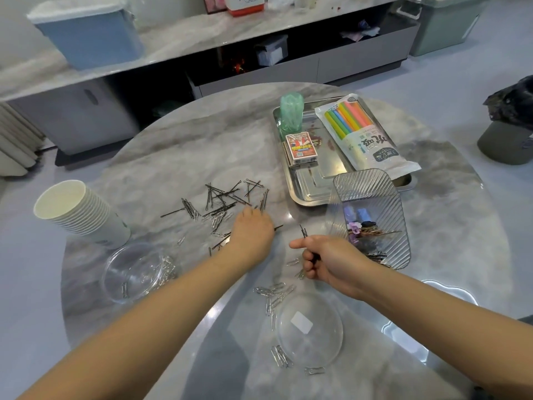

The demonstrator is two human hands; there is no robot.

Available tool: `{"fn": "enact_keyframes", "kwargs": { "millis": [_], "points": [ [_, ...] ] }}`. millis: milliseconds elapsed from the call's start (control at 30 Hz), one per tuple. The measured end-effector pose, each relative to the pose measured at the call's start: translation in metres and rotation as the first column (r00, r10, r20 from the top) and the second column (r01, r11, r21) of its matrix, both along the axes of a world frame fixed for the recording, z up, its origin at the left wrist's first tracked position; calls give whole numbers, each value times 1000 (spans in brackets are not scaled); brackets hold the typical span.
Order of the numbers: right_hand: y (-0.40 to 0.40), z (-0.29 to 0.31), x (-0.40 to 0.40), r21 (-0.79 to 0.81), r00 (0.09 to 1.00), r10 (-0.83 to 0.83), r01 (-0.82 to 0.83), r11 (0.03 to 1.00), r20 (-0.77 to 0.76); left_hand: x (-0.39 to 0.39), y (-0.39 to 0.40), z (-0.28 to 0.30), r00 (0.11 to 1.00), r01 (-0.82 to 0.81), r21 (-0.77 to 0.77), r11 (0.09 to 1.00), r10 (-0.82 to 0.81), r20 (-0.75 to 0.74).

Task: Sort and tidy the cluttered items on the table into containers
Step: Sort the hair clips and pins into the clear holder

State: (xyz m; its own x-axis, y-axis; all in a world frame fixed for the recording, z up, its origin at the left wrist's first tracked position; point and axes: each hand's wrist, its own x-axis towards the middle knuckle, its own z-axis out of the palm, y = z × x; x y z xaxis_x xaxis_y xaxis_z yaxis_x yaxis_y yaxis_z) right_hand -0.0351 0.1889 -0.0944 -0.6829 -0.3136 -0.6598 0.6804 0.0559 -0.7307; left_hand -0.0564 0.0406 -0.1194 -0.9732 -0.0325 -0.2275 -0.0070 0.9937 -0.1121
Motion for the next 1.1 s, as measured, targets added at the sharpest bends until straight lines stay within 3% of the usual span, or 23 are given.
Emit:
{"fn": "enact_keyframes", "kwargs": {
  "millis": [100, 167, 267, 367, 500, 733, 833, 933, 1100],
  "points": [
    [-1, -3, 4, 35, 999, 10, -8, 999, -50, 16, 0, 20, 988, -152, 396, 906, 133, 76],
    [0, -5, 4, 4, 999, -21, 22, 1000, -46, 22, 3, 31, 953, -303, 643, 703, 206, 223],
    [0, -5, 2, -124, 996, -83, 87, 988, 36, 32, 12, 36, 898, -440, 774, 456, 238, 370],
    [-2, -4, 1, -245, 988, -113, 136, 960, 108, 36, 17, 28, 894, -429, 822, 374, 304, 328],
    [0, -2, -1, -298, 978, -118, 166, 940, 175, 30, 16, 20, 903, -372, 841, 393, 362, 230],
    [-1, -3, -3, -234, 957, -153, 211, 949, 245, -7, -16, 5, 855, -361, 701, 615, 518, -14],
    [0, -3, -3, -239, 959, -135, 195, 951, 248, -28, -24, -3, 865, -349, 613, 709, 496, -81],
    [1, -4, -4, -233, 961, -116, 177, 956, 252, -48, -23, -2, 885, -369, 500, 783, 460, -66],
    [0, -2, -4, -236, 961, -106, 168, 957, 256, -65, -12, 10, 898, -424, 362, 830, 438, 46]
  ]
}}
